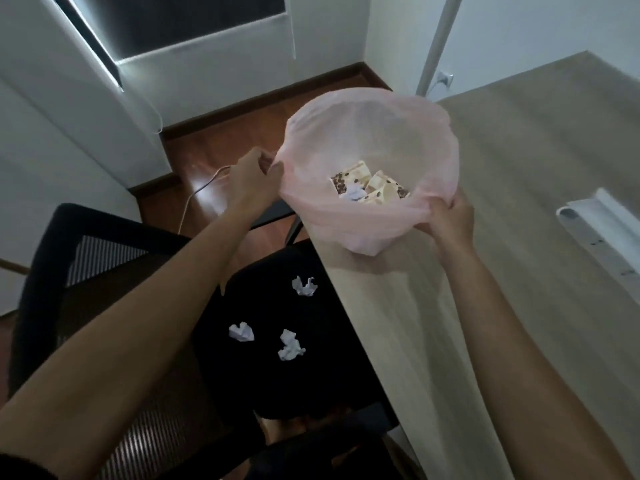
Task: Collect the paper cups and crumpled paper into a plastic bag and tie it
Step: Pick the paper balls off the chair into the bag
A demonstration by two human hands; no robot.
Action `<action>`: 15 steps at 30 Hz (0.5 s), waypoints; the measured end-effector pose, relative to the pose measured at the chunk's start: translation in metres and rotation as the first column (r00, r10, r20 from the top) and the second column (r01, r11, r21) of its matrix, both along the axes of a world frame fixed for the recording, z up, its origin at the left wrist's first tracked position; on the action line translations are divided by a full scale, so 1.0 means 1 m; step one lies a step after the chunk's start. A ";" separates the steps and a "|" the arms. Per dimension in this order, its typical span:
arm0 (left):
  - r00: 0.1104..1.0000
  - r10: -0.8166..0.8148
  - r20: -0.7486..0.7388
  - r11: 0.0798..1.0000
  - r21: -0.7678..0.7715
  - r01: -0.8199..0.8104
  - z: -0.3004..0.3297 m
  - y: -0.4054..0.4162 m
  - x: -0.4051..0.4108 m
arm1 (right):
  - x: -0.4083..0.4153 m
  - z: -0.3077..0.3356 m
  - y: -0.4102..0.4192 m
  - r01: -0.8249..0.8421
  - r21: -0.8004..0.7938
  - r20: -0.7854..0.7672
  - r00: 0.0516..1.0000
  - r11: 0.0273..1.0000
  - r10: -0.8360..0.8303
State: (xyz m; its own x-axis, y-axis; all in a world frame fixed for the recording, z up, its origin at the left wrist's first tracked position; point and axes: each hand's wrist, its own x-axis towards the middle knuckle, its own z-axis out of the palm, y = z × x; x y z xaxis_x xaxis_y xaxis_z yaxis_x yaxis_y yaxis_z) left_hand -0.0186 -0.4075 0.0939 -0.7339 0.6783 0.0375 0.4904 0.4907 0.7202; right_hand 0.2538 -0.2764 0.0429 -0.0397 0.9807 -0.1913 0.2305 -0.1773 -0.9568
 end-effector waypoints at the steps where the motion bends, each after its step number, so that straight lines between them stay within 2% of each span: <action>1: 1.000 -0.026 -0.001 0.999 -0.025 0.026 -0.005 -0.008 -0.005 | -0.002 0.000 -0.011 -0.004 -0.007 -0.009 1.000 1.000 0.004; 7: 0.983 -0.180 0.026 0.980 -0.078 0.181 -0.015 -0.039 -0.034 | -0.013 -0.025 -0.064 0.025 -0.073 -0.124 0.992 0.997 -0.034; 9: 0.975 -0.219 0.037 0.971 -0.089 0.221 -0.017 -0.042 -0.044 | -0.023 -0.033 -0.090 0.168 -0.051 -0.068 0.983 0.984 -0.172; 11: 0.969 -0.246 0.037 0.966 -0.075 0.248 -0.018 -0.043 -0.052 | -0.038 -0.040 -0.128 0.320 0.041 -0.051 0.947 0.946 -0.318; 12: 0.964 -0.262 0.039 0.963 -0.059 0.264 -0.020 -0.044 -0.056 | -0.047 -0.046 -0.150 0.328 0.103 -0.042 0.945 0.939 -0.325; 13: 0.959 -0.279 0.044 0.959 -0.042 0.280 -0.021 -0.044 -0.059 | -0.060 -0.053 -0.173 0.268 0.148 -0.016 0.963 0.952 -0.269; 15: 0.945 -0.321 0.058 0.947 -0.009 0.322 -0.025 -0.044 -0.064 | -0.090 -0.084 -0.212 0.007 0.163 0.079 0.997 0.987 -0.020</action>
